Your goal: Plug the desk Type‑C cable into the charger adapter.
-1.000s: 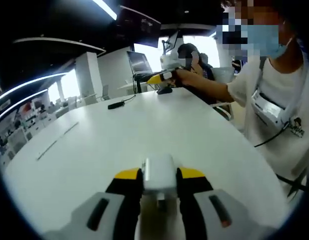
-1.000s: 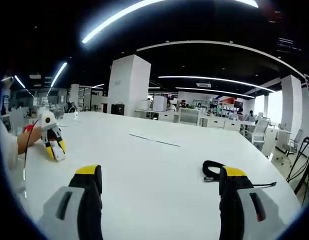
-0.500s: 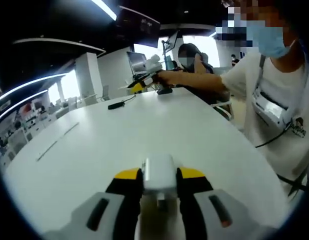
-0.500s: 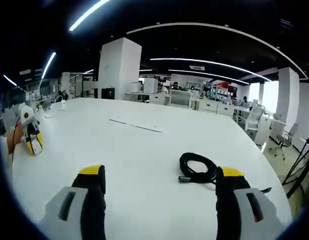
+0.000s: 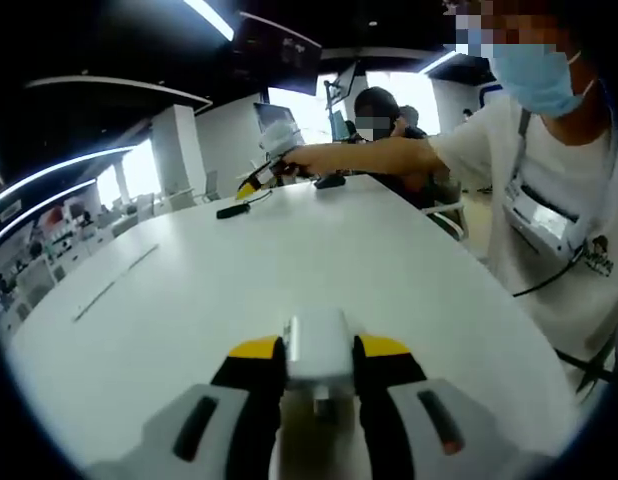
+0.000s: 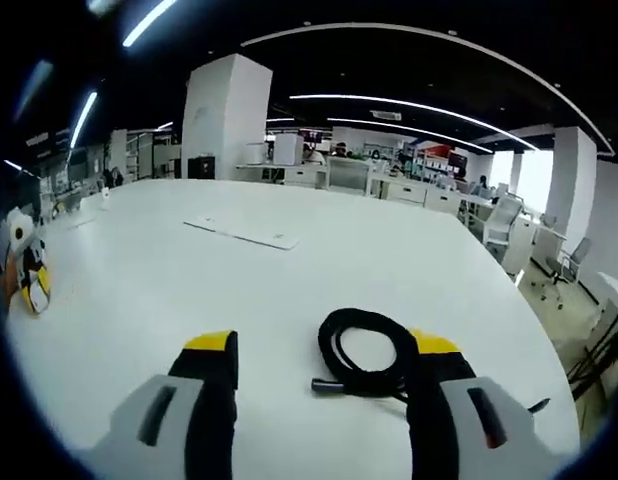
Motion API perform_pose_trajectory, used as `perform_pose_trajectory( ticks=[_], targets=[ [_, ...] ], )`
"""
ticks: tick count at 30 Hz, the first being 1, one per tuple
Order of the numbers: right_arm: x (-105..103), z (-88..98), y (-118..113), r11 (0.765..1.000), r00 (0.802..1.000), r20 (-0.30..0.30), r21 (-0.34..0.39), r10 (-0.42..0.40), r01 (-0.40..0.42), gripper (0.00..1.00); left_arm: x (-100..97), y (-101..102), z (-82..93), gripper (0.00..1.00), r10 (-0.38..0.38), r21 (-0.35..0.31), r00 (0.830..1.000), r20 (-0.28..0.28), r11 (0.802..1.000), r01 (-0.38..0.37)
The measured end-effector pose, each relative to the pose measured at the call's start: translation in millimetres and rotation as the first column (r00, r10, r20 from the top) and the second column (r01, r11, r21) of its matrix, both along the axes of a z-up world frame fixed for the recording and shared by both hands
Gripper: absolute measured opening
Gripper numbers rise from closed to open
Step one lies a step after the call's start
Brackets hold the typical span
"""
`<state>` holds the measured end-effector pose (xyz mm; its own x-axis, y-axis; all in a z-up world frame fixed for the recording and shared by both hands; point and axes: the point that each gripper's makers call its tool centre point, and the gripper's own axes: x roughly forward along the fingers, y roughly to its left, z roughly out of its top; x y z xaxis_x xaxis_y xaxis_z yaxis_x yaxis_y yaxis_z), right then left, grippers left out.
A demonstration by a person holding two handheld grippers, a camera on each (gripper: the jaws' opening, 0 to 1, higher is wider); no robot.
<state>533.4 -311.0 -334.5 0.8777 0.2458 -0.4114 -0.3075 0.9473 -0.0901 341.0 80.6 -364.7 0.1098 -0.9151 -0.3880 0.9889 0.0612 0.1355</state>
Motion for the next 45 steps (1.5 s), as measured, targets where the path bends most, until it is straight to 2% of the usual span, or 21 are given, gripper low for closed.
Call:
perform_pose_trajectory(
  ticks=[2, 3, 5, 15, 27, 33, 37, 45],
  targets=[
    [6, -5.7, -2, 1.000, 1.000, -0.018, -0.006, -0.002, 0.002, 0.58, 0.4, 0, -0.1, 0.28, 0.000, -0.001, 1.000, -0.001, 1.000, 0.000],
    [11, -8.1, -3, 0.999, 1.000, -0.023, 0.029, -0.013, 0.013, 0.54, 0.6, 0, -0.2, 0.28, 0.000, 0.000, 1.000, 0.000, 1.000, 0.000],
    [16, -11.0, -5, 0.999, 0.999, -0.031, 0.039, -0.020, 0.021, 0.49, 0.4, 0, -0.5, 0.28, 0.001, 0.001, 1.000, 0.002, 1.000, -0.001],
    [31, -31.2, 2, 0.999, 0.997, -0.072, -0.044, -0.033, 0.030, 0.30, 1.6, 1, -1.6, 0.28, 0.003, 0.000, 1.000, 0.001, 1.000, -0.003],
    [46, -43.9, -2, 0.989, 0.991, -0.128, -0.147, -0.037, 0.018, 0.19, 2.2, 0, -1.6, 0.28, 0.004, 0.003, 1.000, 0.010, 1.000, -0.004],
    [47, -45.0, -1, 0.988, 0.992, -0.126, -0.157, -0.017, -0.003, 0.15, 3.2, -1, -1.0, 0.28, 0.007, 0.003, 1.000, 0.008, 1.000, -0.007],
    [40, -43.6, 3, 0.990, 0.991, -0.132, -0.140, -0.010, -0.009, 0.11, 3.3, -1, -1.0, 0.28, 0.009, 0.005, 1.000, 0.006, 1.000, -0.009],
    [36, -43.1, 4, 0.992, 0.989, -0.147, -0.124, 0.019, -0.038, 0.10, 2.9, -1, -1.2, 0.28, 0.010, 0.004, 1.000, 0.006, 1.000, -0.010]
  ],
)
